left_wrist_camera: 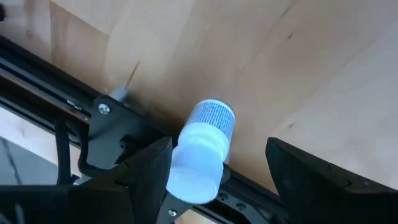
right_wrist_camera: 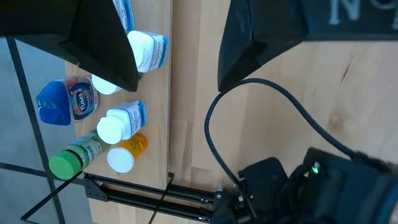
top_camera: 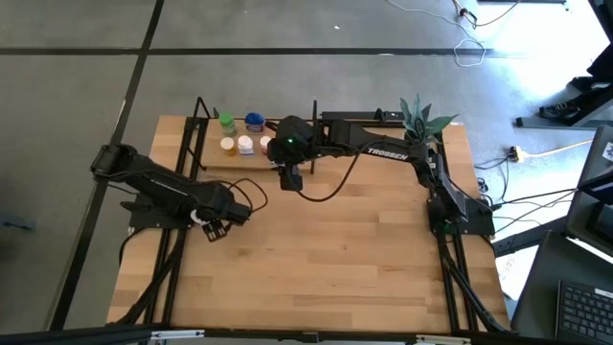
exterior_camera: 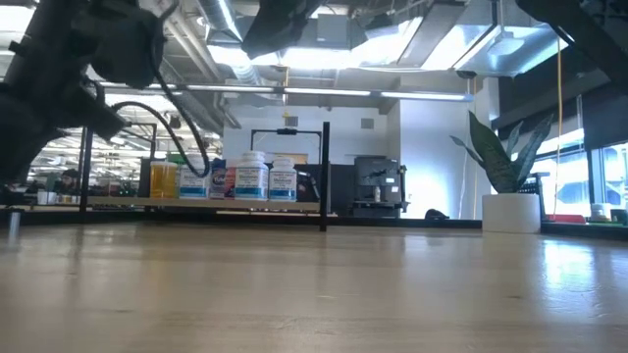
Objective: Pick and place medicine bottles onto shelf by color
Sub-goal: Put the white pill bottle on the shelf
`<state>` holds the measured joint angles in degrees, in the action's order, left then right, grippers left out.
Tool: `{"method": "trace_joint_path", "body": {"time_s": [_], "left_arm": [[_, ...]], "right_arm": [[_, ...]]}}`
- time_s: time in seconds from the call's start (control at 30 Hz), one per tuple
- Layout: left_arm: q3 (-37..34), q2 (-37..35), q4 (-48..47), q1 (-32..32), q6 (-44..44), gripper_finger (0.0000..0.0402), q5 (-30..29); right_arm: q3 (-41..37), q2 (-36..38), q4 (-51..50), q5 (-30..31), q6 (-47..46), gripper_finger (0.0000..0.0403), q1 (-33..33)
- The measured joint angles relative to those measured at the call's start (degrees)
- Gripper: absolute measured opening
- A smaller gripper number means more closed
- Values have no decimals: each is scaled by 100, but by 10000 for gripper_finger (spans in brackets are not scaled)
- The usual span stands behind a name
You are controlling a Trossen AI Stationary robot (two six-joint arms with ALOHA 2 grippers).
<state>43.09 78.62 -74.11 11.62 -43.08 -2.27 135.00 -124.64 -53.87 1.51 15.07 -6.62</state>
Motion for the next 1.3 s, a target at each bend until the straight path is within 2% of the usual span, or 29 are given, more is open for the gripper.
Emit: {"method": "trace_joint_path", "body": {"time_s": [0.23,0.43,0.57,0.93,1.3], "left_arm": [[2,423,-24,-5,-5,255,82],[4,717,-22,-179,156,255,656],[4,731,65,-181,424,255,721],[20,677,552,33,472,255,1343],[867,677,-249,153,229,255,464]], "right_arm": [[0,0,53,1,9,223,-1],[0,-2,53,1,4,223,0],[0,-4,52,1,3,223,-1],[0,-4,49,1,9,223,-1],[0,-4,48,1,5,223,-1]]}}
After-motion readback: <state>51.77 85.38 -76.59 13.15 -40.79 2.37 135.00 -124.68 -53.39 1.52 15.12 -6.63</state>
